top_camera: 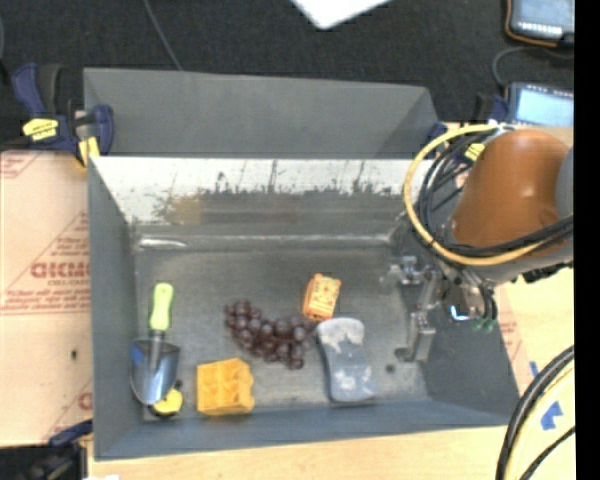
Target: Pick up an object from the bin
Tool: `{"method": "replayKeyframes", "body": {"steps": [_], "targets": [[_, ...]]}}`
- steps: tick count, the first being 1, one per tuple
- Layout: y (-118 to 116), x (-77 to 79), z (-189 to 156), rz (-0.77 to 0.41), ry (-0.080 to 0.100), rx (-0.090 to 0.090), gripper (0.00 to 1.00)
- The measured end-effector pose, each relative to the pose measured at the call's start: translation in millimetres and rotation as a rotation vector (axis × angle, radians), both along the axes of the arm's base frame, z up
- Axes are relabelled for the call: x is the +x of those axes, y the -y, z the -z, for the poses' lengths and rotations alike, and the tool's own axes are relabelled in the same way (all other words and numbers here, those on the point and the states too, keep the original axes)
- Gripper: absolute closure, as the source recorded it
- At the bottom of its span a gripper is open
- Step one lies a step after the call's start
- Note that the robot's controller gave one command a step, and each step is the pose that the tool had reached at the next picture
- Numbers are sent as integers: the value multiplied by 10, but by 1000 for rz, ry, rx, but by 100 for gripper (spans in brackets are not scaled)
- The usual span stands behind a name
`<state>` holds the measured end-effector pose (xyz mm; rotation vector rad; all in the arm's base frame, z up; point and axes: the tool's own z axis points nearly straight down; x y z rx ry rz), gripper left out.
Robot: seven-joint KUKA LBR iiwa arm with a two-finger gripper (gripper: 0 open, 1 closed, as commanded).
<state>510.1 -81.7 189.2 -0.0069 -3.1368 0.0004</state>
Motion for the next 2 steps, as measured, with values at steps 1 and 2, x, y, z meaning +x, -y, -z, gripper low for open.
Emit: {"method": "replayKeyframes", "body": {"steps": [1,2], "targets": [[-3,17,-43,-3,8,-1,0],[-331,141,538,3,12,-1,0]]}}
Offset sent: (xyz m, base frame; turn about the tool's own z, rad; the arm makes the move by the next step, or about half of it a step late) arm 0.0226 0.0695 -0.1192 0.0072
